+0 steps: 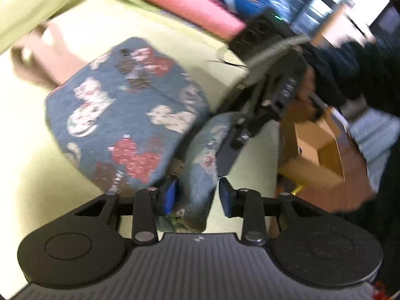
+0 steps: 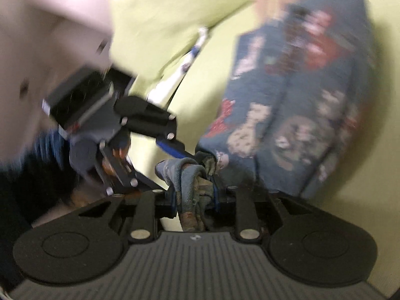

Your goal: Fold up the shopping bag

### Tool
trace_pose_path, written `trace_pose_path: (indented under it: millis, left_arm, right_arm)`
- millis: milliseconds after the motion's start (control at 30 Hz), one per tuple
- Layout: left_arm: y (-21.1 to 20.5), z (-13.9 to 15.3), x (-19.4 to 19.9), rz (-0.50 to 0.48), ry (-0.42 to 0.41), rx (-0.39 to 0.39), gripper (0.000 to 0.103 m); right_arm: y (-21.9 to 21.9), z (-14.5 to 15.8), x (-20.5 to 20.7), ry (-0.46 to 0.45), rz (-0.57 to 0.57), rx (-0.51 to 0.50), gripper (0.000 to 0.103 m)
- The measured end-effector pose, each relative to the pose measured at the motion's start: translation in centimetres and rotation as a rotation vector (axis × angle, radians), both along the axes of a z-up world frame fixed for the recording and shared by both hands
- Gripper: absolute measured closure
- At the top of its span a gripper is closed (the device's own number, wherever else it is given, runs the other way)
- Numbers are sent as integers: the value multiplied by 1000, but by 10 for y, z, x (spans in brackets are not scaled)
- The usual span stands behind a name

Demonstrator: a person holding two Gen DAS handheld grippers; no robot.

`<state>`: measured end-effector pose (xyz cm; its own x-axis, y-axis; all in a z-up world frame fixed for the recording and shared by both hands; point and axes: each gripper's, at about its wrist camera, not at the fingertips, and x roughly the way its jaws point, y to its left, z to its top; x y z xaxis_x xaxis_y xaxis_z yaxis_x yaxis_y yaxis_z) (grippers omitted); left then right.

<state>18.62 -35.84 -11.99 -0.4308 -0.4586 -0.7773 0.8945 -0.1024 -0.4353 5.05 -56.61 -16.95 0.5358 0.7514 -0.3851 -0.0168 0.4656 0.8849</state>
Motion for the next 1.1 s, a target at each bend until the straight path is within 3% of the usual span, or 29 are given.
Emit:
trace_pose_path:
  millis: [100, 167, 333, 433, 500, 600, 633, 700, 1100]
  left_arm:
    - [-3, -12, 11, 80, 63, 33, 67]
    - [0, -12, 6, 86, 29, 21, 68]
    - [14, 7, -23, 97, -177, -42, 68]
    - [34, 27, -38, 139, -306, -108, 77]
    - [42, 39, -55, 106, -398, -169, 88]
    - [49, 44, -79, 15, -488, -235, 93]
    - [47, 40, -85, -10, -517, -240, 99]
    - [42, 29, -92, -40, -593, -229, 99]
    - [28, -4, -57, -6, -434, -294, 96]
  right_arm:
    - [-7, -7, -4, 120, -84, 80, 82]
    - [-8, -8, -7, 171, -117, 96, 83]
    - [-11, -12, -13, 284, -184, 127, 84]
    - [-12, -10, -14, 304, -184, 122, 84]
    - [-13, -9, -16, 321, -192, 124, 85]
    - [-9, -9, -3, 338, -199, 129, 85]
    - [-11, -9, -4, 348, -202, 133, 85]
    - [-15, -9, -3, 374, -209, 141, 85]
    - [-22, -16, -7, 417, -251, 158, 86]
